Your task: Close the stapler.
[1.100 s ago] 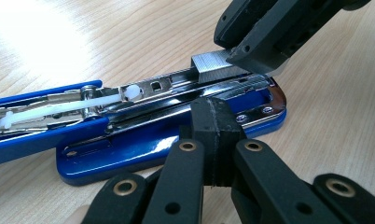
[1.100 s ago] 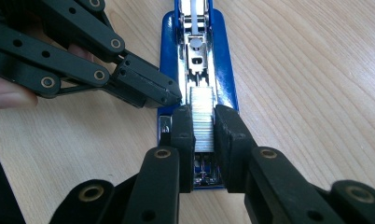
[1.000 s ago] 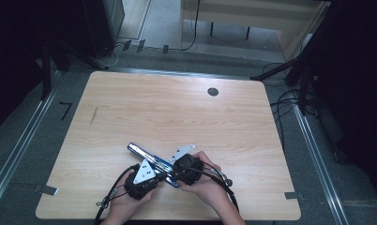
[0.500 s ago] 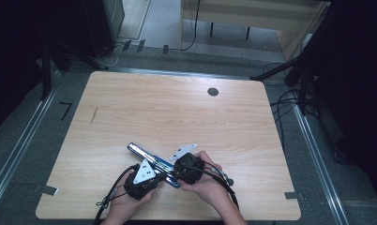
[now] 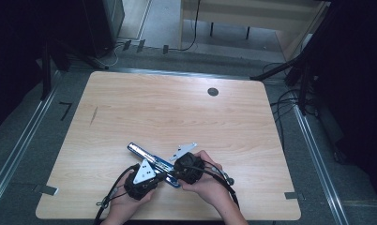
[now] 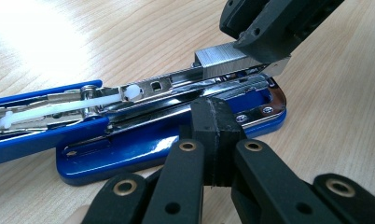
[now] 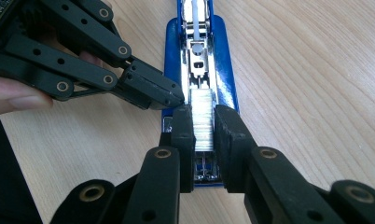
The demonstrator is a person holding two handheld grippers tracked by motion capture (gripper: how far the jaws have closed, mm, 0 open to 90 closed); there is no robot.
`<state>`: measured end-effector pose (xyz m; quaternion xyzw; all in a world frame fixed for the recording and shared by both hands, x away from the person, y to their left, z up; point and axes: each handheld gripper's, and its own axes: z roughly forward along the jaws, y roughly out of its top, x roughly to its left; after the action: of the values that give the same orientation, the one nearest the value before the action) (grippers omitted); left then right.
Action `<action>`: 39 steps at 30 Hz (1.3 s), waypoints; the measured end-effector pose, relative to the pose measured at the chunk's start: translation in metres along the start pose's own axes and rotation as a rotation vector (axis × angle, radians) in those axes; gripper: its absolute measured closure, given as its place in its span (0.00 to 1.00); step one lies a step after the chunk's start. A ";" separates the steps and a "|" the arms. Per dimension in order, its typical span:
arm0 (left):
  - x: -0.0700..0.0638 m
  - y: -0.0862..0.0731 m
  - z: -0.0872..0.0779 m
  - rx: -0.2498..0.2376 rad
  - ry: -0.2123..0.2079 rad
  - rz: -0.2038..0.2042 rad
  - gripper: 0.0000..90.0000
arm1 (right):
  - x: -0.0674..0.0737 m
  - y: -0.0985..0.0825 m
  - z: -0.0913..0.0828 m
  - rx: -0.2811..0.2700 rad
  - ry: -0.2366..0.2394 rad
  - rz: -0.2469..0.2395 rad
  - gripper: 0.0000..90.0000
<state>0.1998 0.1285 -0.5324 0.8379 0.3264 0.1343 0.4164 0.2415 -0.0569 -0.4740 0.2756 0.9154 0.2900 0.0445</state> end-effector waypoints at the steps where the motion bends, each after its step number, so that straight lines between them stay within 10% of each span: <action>1: 0.000 0.000 0.000 0.000 0.001 0.000 1.00 | 0.000 0.000 0.000 0.002 0.000 0.000 0.88; 39: 0.000 0.000 0.000 -0.001 0.002 0.001 1.00 | 0.002 0.000 -0.001 0.014 -0.015 -0.006 0.88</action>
<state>0.1997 0.1283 -0.5325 0.8378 0.3263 0.1353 0.4164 0.2394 -0.0558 -0.4731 0.2751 0.9179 0.2815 0.0504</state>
